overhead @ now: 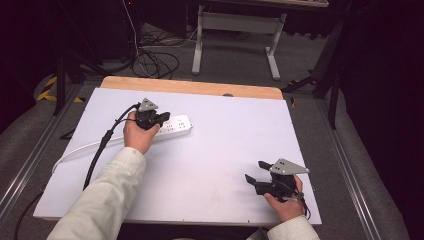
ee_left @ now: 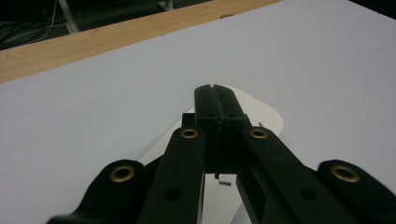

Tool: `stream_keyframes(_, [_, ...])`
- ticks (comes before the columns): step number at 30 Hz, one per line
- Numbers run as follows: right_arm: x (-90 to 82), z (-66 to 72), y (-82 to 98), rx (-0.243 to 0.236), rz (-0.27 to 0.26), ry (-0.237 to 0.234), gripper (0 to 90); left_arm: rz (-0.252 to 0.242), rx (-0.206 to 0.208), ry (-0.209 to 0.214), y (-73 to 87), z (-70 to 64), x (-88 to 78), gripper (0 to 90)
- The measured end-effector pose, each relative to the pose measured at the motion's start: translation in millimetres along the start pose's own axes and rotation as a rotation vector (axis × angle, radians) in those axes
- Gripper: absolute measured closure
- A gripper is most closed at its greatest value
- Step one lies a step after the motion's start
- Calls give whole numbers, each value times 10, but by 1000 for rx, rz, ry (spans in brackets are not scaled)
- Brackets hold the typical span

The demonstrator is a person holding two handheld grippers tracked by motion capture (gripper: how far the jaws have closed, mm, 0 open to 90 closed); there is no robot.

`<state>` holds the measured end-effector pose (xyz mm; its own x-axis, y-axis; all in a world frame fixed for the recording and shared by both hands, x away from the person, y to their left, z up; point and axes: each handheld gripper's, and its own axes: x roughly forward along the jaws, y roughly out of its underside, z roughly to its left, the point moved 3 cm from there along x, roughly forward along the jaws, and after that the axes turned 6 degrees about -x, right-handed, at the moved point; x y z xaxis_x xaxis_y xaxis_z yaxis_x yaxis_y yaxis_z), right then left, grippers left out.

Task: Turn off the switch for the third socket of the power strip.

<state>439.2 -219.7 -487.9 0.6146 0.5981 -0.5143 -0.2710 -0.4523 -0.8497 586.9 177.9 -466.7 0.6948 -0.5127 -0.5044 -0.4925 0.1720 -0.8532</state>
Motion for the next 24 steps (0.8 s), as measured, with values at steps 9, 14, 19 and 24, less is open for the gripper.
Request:
stream_keyframes(9, [-9,-4,0,5,-5,1,289,11,-7,-21,77,36,124,899])
stream_keyframes(14, [-16,-6,0,4,-9,1,289,15,1,-39,106,33,177,899])
stream_keyframes(19, [-17,-2,0,4,-9,0,289,24,5,-62,134,48,207,899])
stream_keyframes(24, [-20,-1,-2,3,-12,-3,289,27,5,-77,146,55,222,899])
